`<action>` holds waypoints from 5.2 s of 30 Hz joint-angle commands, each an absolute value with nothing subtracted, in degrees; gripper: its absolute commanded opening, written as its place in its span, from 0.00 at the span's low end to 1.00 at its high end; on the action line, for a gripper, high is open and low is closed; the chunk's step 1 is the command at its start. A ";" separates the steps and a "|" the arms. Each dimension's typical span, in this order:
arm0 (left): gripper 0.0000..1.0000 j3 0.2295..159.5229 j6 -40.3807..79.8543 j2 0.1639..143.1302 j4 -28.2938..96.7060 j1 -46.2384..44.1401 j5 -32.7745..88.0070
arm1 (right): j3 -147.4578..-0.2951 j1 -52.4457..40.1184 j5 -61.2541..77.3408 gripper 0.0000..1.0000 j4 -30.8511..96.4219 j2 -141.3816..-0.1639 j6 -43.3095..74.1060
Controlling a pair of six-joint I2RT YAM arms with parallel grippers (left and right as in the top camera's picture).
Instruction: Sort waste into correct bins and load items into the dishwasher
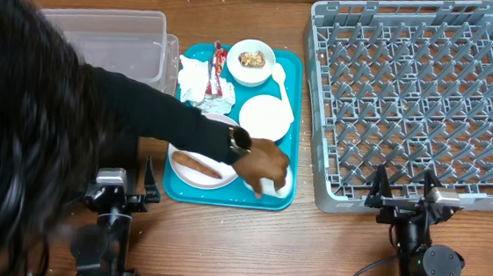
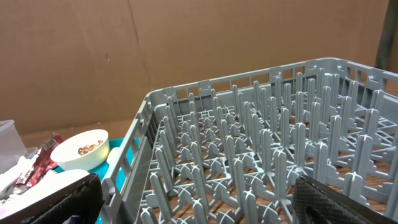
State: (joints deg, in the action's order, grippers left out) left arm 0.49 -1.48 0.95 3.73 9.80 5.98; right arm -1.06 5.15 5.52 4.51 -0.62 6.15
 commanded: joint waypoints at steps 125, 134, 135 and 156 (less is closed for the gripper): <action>1.00 33.56 -1.30 37.17 -4.73 10.04 20.62 | -27.18 5.06 7.60 1.00 12.08 -11.00 10.04; 1.00 77.84 -6.28 75.18 24.21 -1.98 12.14 | -51.62 5.06 7.62 1.00 32.42 -31.11 7.22; 1.00 82.24 -6.76 78.70 27.24 -3.97 9.06 | -53.60 5.06 7.62 1.00 34.30 -33.08 7.22; 0.93 107.53 -0.95 117.56 51.94 -13.96 1.93 | -68.66 5.06 10.83 1.00 50.09 -63.61 7.46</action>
State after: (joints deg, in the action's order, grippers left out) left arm 106.02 -5.08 115.50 51.37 -14.59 0.75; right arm -67.09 5.17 9.19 50.17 -62.46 7.66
